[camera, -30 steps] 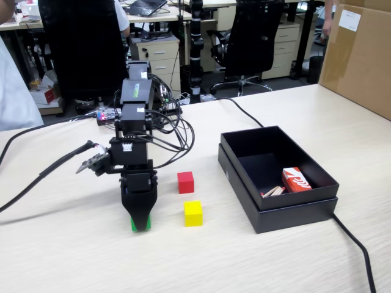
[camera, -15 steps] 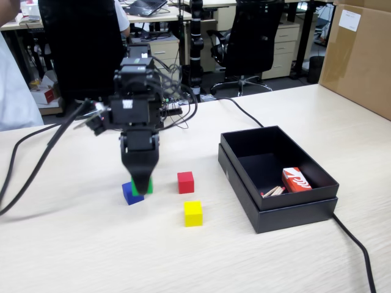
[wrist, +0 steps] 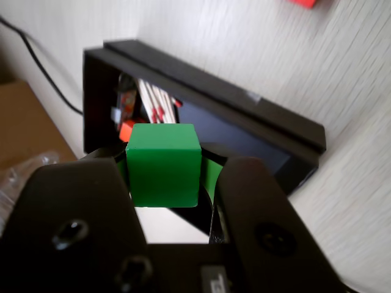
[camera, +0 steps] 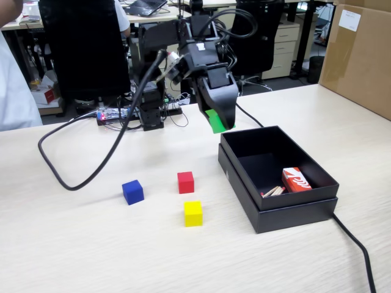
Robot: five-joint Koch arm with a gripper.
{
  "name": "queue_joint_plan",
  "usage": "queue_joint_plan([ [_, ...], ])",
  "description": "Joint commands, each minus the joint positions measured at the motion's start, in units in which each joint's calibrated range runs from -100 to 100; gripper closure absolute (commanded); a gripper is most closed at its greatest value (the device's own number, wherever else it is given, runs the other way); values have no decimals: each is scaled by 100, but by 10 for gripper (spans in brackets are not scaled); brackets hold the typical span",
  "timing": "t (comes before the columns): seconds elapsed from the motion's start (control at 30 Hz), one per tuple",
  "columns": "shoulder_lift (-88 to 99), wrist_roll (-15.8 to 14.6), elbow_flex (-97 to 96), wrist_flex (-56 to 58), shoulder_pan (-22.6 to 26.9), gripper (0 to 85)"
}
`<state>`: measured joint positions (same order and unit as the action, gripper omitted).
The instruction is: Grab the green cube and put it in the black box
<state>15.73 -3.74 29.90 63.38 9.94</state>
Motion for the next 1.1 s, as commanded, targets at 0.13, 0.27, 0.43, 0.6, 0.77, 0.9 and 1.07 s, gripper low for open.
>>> queue_joint_plan([
  [0.13, -431, -103, 619, 8, 405, 846],
  [0.27, -844, -142, 628, 8, 454, 846],
  [0.43, -1624, -142, 646, 8, 474, 846],
  [0.6, -2072, -137, 682, -61, 444, 846],
  [0.77, -2485, -137, 682, -87, 410, 846],
  [0.9, -2692, -117, 682, -156, 396, 842],
  [1.07, -2692, -68, 601, -182, 396, 705],
])
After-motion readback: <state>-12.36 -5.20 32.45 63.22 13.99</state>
